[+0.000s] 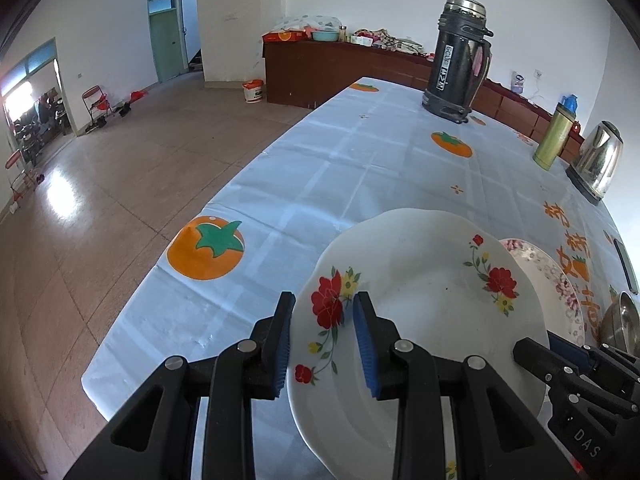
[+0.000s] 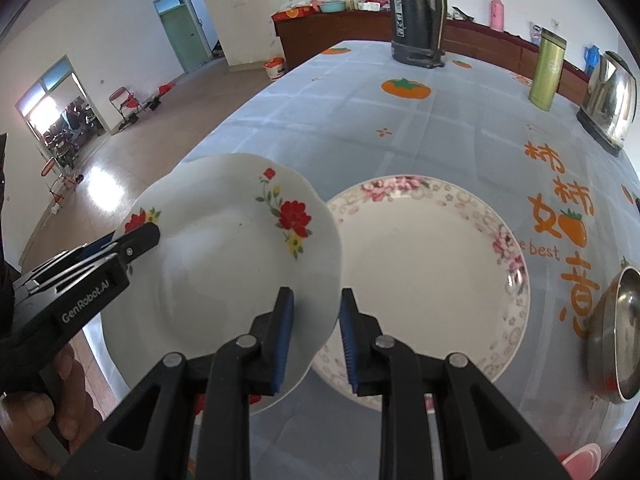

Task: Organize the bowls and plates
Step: 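Lift the white red-flower plate with both tools toward the plate stack, then carry the white red-flower plate over the stack and lower it onto the pink-floral-rim plate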

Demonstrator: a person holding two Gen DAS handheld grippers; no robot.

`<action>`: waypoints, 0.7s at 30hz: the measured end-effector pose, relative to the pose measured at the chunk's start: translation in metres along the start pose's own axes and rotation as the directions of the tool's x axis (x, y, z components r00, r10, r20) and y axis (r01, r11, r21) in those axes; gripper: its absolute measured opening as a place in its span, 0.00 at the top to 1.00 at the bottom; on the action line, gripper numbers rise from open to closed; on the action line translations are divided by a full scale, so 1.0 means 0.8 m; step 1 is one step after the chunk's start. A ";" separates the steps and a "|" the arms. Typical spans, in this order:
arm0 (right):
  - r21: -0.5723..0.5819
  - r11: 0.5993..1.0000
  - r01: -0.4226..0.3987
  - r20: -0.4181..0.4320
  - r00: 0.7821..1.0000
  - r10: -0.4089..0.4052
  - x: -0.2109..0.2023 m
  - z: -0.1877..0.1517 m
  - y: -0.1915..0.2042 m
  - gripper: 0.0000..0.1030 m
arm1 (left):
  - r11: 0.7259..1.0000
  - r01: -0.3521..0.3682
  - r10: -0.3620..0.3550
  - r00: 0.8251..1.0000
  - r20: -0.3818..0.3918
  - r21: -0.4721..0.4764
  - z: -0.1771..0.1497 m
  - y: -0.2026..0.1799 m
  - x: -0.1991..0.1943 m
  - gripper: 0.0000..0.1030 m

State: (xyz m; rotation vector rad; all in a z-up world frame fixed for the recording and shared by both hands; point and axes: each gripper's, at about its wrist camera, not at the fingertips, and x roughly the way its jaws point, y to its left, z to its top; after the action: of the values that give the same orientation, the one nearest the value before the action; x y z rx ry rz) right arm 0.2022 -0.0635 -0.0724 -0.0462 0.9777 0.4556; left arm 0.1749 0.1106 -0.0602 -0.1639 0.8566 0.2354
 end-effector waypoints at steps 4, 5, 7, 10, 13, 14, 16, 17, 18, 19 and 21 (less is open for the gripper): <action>0.009 1.000 0.003 0.004 1.000 -0.003 -0.005 -0.005 -0.005 0.77 | 1.000 0.005 -0.005 1.000 0.002 0.008 -0.004 -0.007 -0.005 0.69; 0.011 1.000 0.004 0.005 1.000 -0.004 -0.007 -0.006 -0.006 0.77 | 1.000 0.008 -0.008 1.000 0.002 0.010 -0.004 -0.008 -0.005 0.69; 0.015 1.000 0.006 0.008 1.000 -0.006 -0.010 -0.009 -0.009 0.77 | 1.000 0.012 -0.012 1.000 0.002 0.014 -0.006 -0.011 -0.007 0.69; 0.020 1.000 0.011 0.010 1.000 -0.011 -0.015 -0.013 -0.013 0.77 | 1.000 0.017 -0.017 1.000 0.004 0.019 -0.009 -0.016 -0.010 0.69; 0.024 1.000 0.017 0.011 1.000 -0.017 -0.019 -0.019 -0.017 0.77 | 0.999 0.023 -0.023 1.000 0.005 0.025 -0.012 -0.022 -0.012 0.69; 0.026 0.999 0.018 0.011 1.000 -0.018 -0.020 -0.020 -0.018 0.77 | 0.999 0.025 -0.025 1.000 0.005 0.026 -0.013 -0.023 -0.013 0.69; 0.027 0.999 0.023 0.011 1.000 -0.024 -0.023 -0.023 -0.020 0.77 | 0.999 0.028 -0.029 1.000 0.003 0.030 -0.015 -0.027 -0.015 0.69; 0.029 0.999 0.025 0.011 1.000 -0.025 -0.024 -0.024 -0.022 0.77 | 0.999 0.029 -0.029 1.000 0.003 0.033 -0.017 -0.029 -0.016 0.69; 0.030 0.999 0.027 0.011 1.000 -0.027 -0.026 -0.025 -0.023 0.77 | 0.999 0.031 -0.031 1.000 0.001 0.035 -0.018 -0.030 -0.016 0.69; 0.031 0.999 0.031 0.012 0.999 -0.031 -0.027 -0.027 -0.025 0.77 | 0.999 0.034 -0.034 0.999 -0.001 0.037 -0.019 -0.032 -0.017 0.69; 0.034 0.999 0.036 0.012 0.999 -0.036 -0.030 -0.030 -0.027 0.77 | 0.999 0.037 -0.037 0.999 -0.002 0.040 -0.021 -0.035 -0.019 0.69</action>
State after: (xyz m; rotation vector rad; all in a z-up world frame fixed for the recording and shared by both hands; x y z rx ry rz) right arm 0.1805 -0.0974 -0.0698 -0.0304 0.9708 0.4059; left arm 0.1610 0.0774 -0.0583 -0.1420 0.8579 0.1833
